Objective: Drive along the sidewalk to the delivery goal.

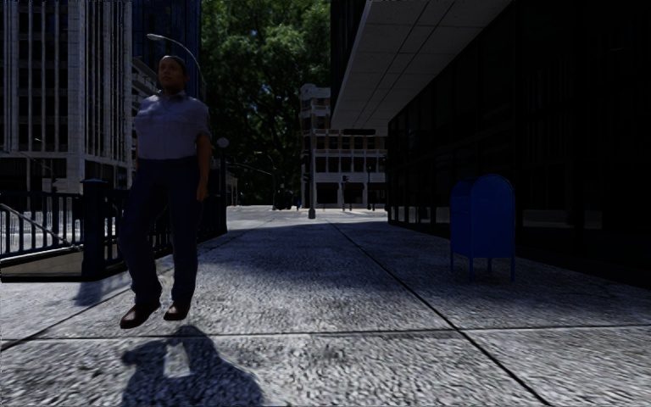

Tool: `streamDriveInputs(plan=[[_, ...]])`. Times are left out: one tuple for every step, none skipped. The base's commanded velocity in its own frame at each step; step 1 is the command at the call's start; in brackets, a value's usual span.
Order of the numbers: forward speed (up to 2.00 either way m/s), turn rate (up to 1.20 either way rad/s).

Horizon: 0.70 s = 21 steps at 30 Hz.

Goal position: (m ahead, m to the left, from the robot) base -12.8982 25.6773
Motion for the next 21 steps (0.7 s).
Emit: streamDriveInputs(plan=[[1.58, 0.0], [1.58, 0.0], [1.58, 0.0], [1.58, 0.0], [1.58, 0.0], [1.58, 0.0], [1.58, 0.0], [1.58, 0.0], [1.58, 0.0], [1.58, 0.0], [1.58, 0.0], [1.58, 0.0], [1.58, 0.0], [1.58, 0.0], [1.58, 0.0], [1.58, 0.0], [1.58, 0.0], [1.58, 0.0], [1.58, 0.0], [1.58, 0.0], [1.58, 0.0]])
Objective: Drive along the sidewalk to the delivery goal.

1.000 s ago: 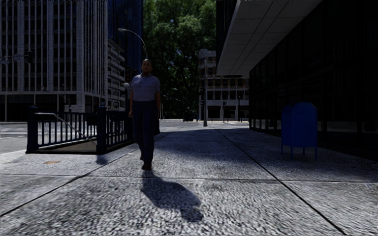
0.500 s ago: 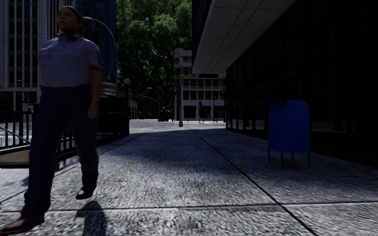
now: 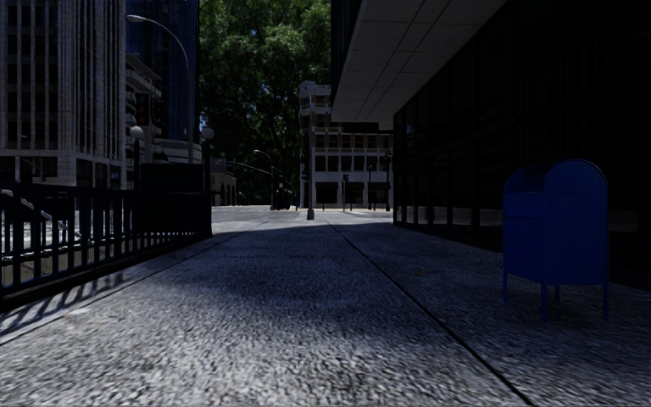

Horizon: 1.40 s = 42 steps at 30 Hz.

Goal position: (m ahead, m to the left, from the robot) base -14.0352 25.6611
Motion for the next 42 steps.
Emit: streamDriveInputs(plan=[[1.58, 0.0], [1.58, 0.0], [1.58, 0.0], [1.58, 0.0], [1.58, 0.0], [1.58, 0.0], [1.58, 0.0], [1.58, 0.0], [1.58, 0.0], [1.58, 0.0], [1.58, 0.0], [1.58, 0.0], [1.58, 0.0], [1.58, 0.0], [1.58, 0.0], [1.58, 0.0], [1.58, 0.0], [1.58, 0.0], [1.58, 0.0], [1.58, 0.0], [1.58, 0.0], [1.58, 0.0], [1.58, 0.0], [1.58, 0.0], [1.58, 0.0], [1.58, 0.51], [1.58, 0.68], [1.58, 0.81], [1.58, 0.84], [1.58, 0.38], [1.58, 0.38], [1.58, 0.14], [1.58, 0.05], [1.58, 0.03], [1.58, 0.02], [1.58, 0.01], [1.58, 0.01], [1.58, 0.01], [1.58, 0.01], [1.58, 0.01], [1.58, 0.01], [1.58, 0.01]])
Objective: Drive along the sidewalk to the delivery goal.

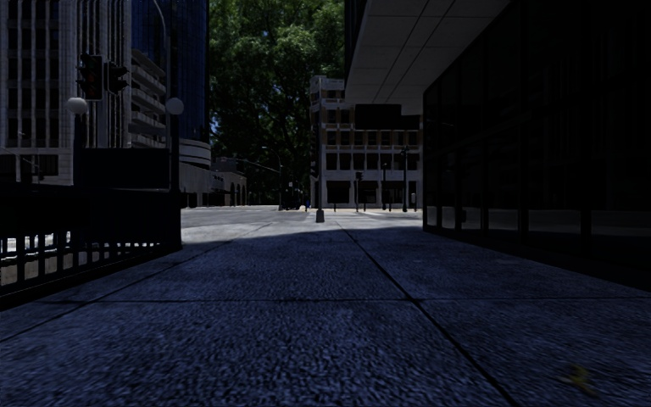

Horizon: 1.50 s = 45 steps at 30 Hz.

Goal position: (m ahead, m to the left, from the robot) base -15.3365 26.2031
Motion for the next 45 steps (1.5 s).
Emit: streamDriveInputs(plan=[[1.58, 0.01], [1.58, 0.01], [1.58, 0.01], [1.58, 0.01], [1.58, 0.01], [1.58, 0.01], [1.58, 0.01], [1.58, 0.01], [1.58, 0.01], [1.58, 0.01], [1.58, 0.01], [1.58, 0.01], [1.58, 0.01], [1.58, 0.01], [1.58, 0.01], [1.58, 0.01], [1.58, 0.01], [1.58, 0.01], [1.58, 0.01], [1.58, 0.01], [1.58, 0.01], [1.58, 0.01], [1.58, 0.01], [1.58, 0.01], [1.58, 0.01], [1.58, 0.01], [1.58, 0.01], [1.58, 0.01], [1.58, 0.01], [1.58, 0.01], [1.58, 0.01], [1.58, 0.01], [1.58, 0.01], [1.58, 0.01], [1.58, 0.01], [1.58, 0.01], [1.58, 0.01], [1.58, 0.01], [1.58, 0.01], [1.58, 0.01], [1.58, 0.01], [1.58, 0.01], [1.58, 0.01], [1.58, 0.01], [1.58, 0.0]])
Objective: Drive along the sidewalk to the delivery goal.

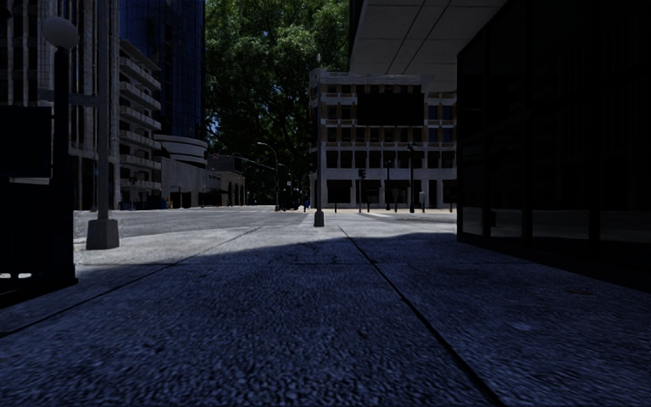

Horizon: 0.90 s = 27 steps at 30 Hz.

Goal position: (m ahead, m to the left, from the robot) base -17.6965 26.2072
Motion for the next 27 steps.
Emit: streamDriveInputs(plan=[[1.58, 0.0], [1.58, 0.0], [1.58, 0.0], [1.58, 0.0], [1.58, 0.0], [1.58, 0.0], [1.58, 0.0], [1.58, 0.0], [1.58, 0.0], [1.58, 0.0], [1.58, 0.0], [1.58, 0.0], [1.58, 0.0], [1.58, 0.0], [1.58, 0.0], [1.58, 0.0], [1.58, 0.0], [1.58, 0.0], [1.58, 0.0], [1.58, 0.0], [1.58, 0.0], [1.58, 0.0], [1.58, 0.0], [1.58, 0.0], [1.58, 0.0], [1.58, 0.0], [1.58, 0.0]])
